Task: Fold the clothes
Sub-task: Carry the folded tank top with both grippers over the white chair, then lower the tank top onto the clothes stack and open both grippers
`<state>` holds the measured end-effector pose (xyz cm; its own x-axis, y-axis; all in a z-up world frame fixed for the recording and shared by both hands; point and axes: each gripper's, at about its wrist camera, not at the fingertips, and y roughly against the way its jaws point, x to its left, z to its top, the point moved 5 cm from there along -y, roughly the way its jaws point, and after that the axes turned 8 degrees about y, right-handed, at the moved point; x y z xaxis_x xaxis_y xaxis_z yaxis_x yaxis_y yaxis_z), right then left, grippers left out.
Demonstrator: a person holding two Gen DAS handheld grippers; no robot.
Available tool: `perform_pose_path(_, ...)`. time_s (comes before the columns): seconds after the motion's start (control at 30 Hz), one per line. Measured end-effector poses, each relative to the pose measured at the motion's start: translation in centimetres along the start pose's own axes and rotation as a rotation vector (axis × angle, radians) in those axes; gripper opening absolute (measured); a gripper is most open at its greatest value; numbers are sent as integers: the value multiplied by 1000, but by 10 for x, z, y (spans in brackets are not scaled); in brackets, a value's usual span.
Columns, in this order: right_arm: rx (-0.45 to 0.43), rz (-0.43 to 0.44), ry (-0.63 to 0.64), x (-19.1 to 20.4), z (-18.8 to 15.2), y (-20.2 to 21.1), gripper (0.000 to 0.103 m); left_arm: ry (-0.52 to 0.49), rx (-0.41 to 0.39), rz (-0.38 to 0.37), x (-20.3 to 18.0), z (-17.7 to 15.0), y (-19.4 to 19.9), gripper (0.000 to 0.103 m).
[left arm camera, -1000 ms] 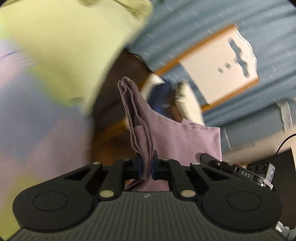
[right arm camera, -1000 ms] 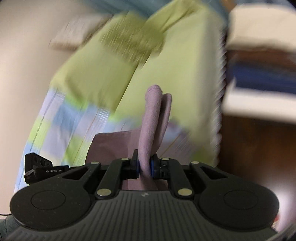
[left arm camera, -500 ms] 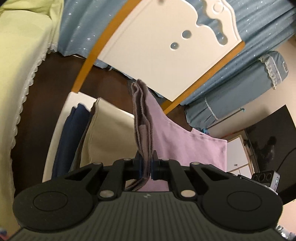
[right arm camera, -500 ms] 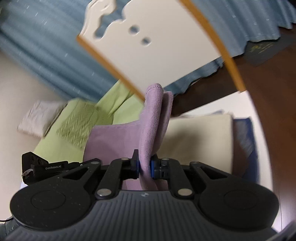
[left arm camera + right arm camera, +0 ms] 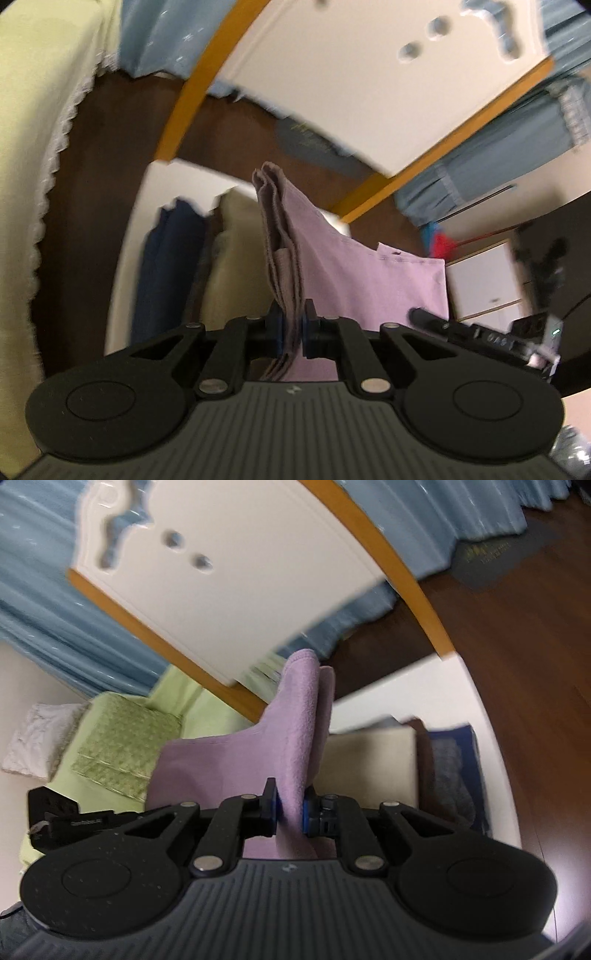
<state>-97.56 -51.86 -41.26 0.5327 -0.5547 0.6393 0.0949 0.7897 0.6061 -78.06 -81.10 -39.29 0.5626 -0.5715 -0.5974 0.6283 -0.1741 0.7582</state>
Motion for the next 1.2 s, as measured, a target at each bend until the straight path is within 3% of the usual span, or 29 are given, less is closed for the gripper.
perform_pose_path(0.03, 10, -66, -5, -7, -2, -4, 34, 9, 6, 15, 7, 1, -2, 23)
perform_pose_path(0.1, 31, -199, -16, -22, -6, -10, 46, 15, -24, 47, 13, 5, 7, 31)
perform_pose_path(0.13, 23, -258, -15, -27, -7, -7, 46, 0, -55, 96, 14, 7, 15, 39)
perform_pose_path(0.17, -4, -316, -7, -28, -7, 1, 46, -18, -85, 136, 14, 9, 24, 39)
perform_pose_path(0.23, -61, -391, 23, -26, -6, 19, 48, -37, -116, 139, 6, 7, 39, 39)
perform_pose_path(0.37, -94, -223, 163, 27, -20, 32, 46, -133, -100, 69, -32, -14, 46, 41)
perform_pose_path(0.47, -19, -87, 242, 67, -48, 14, 40, -260, -16, 45, -53, -46, 13, 42)
perform_pose_path(0.53, 21, -52, 259, 75, -66, -2, 40, -261, 5, 61, -46, -51, -2, 41)
perform_pose_path(0.57, 37, -55, 248, 71, -74, -10, 39, -247, 6, 67, -38, -53, -6, 38)
perform_pose_path(0.63, 45, -91, 224, 53, -81, -17, 26, -200, 1, 76, -18, -56, -10, 18)
perform_pose_path(0.7, 45, -131, 204, 38, -83, -16, 18, -187, -9, 95, -10, -56, -3, 18)
perform_pose_path(0.77, 45, -182, 208, 31, -80, -5, 18, -201, -34, 141, -14, -54, 13, 18)
perform_pose_path(0.87, 25, -219, 244, 37, -71, 12, 24, -237, -87, 97, -38, -42, 31, 29)
perform_pose_path(0.93, -4, -186, 247, 46, -62, 14, 26, -287, -116, 66, -56, -31, 30, 44)
perform_pose_path(1.07, -61, -71, 284, 69, -35, -14, 30, -336, -138, 98, -57, -12, -2, 44)
perform_pose_path(1.2, -70, -69, 290, 59, -12, -52, 31, -339, -162, 165, -32, 6, -30, 30)
